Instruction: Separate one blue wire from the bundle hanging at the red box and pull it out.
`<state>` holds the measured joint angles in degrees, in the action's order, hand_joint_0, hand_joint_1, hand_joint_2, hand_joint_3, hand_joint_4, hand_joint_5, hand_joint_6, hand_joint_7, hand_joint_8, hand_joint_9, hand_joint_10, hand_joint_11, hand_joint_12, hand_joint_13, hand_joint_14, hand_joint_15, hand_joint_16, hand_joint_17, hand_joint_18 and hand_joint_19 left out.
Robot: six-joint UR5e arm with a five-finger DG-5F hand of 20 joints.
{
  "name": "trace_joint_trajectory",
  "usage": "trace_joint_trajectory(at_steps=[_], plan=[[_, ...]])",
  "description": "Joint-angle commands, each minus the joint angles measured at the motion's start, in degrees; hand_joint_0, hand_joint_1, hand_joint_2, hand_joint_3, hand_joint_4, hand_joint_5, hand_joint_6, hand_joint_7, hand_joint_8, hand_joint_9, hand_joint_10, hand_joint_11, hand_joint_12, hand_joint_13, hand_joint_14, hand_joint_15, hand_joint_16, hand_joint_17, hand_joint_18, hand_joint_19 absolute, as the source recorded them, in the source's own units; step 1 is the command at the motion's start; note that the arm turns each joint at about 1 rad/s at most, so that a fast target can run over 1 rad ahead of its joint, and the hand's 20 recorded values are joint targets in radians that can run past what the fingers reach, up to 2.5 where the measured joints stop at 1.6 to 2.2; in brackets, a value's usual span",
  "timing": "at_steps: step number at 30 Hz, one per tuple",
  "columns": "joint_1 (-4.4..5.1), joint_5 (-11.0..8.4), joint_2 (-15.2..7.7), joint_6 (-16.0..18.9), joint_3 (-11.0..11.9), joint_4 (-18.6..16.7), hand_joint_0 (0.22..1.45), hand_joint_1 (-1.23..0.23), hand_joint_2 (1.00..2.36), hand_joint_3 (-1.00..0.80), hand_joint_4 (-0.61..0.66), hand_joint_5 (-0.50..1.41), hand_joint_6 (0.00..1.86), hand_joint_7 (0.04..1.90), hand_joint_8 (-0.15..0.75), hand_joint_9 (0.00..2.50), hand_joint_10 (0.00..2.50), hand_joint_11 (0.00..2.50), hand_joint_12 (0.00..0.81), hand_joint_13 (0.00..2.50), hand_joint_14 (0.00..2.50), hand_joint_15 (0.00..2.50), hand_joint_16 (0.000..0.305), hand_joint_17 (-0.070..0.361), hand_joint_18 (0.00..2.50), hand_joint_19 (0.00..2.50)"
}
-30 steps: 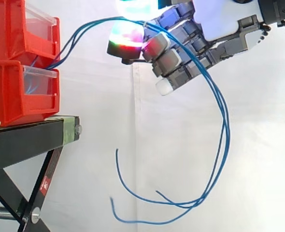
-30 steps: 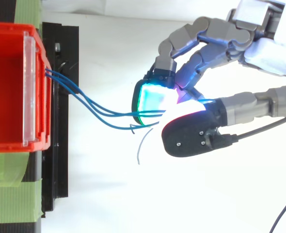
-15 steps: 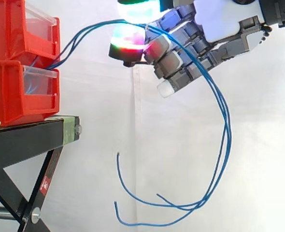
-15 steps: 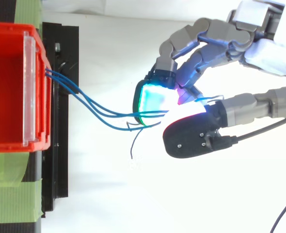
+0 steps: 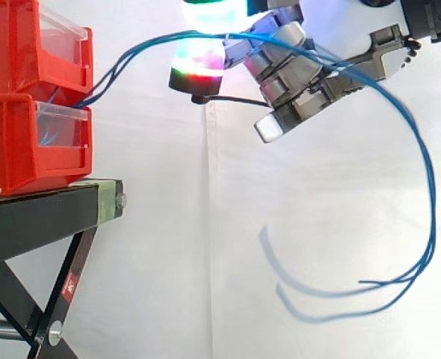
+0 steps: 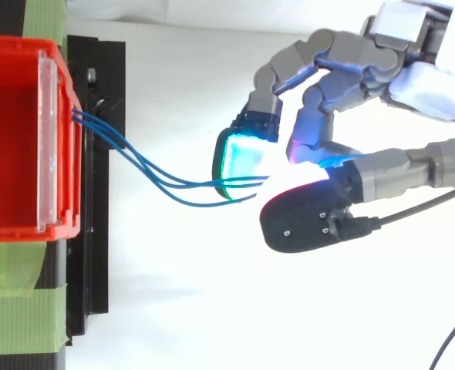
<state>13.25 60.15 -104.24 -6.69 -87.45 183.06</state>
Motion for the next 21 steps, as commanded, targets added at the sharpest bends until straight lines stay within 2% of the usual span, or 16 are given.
trace_joint_trajectory(at_steps=[1,7,11,21], plan=[[0.02,-0.03,0.0,0.1,0.0,0.0,0.61,-0.83,1.02,-0.22,0.14,-0.2,0.91,0.89,0.302,0.81,1.28,1.39,0.397,0.59,1.49,1.26,0.046,0.103,0.76,0.88],[0.02,-0.03,0.0,0.0,0.0,0.0,0.59,-0.8,1.02,-0.25,0.14,-0.2,0.91,0.89,0.31,0.82,1.28,1.39,0.402,0.59,1.48,1.26,0.047,0.106,0.75,0.86],[0.02,0.06,0.0,-0.1,0.0,-0.1,0.59,-0.78,1.02,-0.25,0.14,-0.2,0.91,0.88,0.313,0.82,1.18,1.42,0.395,0.61,1.38,1.26,0.047,0.106,0.74,0.86],[0.02,-0.03,0.0,-0.1,0.0,0.0,0.62,-0.8,1.02,-0.26,0.13,-0.19,0.91,0.89,0.302,0.85,1.14,1.44,0.401,0.7,1.19,1.34,0.048,0.107,0.78,0.85]])
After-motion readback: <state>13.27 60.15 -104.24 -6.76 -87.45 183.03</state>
